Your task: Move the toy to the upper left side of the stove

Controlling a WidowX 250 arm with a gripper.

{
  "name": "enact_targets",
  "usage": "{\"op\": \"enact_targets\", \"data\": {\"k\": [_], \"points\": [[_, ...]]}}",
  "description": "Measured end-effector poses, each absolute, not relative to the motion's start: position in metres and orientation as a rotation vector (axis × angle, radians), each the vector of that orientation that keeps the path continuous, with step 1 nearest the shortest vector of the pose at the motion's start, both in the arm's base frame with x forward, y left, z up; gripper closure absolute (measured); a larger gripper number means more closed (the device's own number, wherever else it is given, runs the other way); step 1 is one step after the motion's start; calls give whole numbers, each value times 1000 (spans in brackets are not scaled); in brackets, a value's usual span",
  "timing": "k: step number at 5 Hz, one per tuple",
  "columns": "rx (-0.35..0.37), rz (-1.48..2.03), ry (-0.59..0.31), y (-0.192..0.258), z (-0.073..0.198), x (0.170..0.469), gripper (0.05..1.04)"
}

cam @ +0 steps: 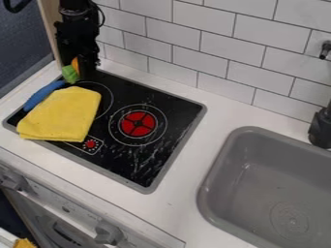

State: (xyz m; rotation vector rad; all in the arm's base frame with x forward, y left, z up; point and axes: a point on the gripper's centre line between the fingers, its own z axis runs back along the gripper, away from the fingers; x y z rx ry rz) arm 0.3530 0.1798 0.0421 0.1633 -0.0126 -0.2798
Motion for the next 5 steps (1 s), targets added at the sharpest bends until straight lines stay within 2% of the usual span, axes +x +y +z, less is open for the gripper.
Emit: {"op": "enact_targets", "data": {"k": [2, 3, 4, 5], "points": [[141, -313, 15, 180, 24, 367, 372], [139, -294, 43, 181, 17, 366, 320], [148, -275, 60, 183, 20, 365, 89], [150, -270, 62, 183, 20, 365, 81]]}}
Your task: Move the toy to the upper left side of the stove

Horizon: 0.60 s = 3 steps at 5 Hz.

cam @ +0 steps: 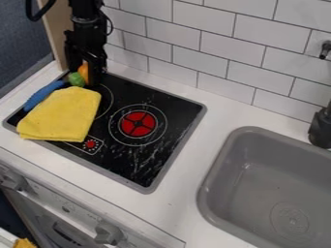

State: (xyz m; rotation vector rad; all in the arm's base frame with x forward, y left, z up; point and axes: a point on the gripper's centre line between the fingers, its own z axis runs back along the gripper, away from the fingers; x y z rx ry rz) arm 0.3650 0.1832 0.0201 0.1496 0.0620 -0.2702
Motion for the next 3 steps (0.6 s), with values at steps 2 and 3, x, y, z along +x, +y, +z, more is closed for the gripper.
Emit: {"op": "enact_targets", "data": {"k": [2, 3], "points": [[174, -231, 52, 182, 51, 357, 83], [185, -227, -14, 178, 84, 357, 83]]}}
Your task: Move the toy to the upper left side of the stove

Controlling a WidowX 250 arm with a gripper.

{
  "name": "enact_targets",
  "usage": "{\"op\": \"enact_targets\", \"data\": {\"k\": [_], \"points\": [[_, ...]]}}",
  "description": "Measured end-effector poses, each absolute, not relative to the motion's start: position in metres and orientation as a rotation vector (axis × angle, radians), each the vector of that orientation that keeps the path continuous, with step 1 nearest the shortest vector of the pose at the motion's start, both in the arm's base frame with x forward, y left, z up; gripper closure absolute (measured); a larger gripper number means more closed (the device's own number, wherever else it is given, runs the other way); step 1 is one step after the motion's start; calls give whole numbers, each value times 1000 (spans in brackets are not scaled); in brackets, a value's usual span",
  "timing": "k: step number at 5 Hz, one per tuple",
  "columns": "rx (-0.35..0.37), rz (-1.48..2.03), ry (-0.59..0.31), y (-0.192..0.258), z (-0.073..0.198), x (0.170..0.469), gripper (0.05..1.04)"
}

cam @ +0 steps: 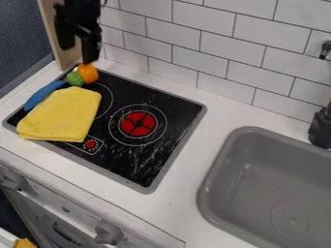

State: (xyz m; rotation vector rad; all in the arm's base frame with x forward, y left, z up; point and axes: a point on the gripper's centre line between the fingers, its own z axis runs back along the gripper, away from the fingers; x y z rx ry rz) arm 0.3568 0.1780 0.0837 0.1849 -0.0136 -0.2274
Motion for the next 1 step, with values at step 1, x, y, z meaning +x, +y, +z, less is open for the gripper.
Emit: {"op": "enact_targets", "data": {"k": [1], "points": [[191, -223, -25, 179, 87, 357, 83]]}}
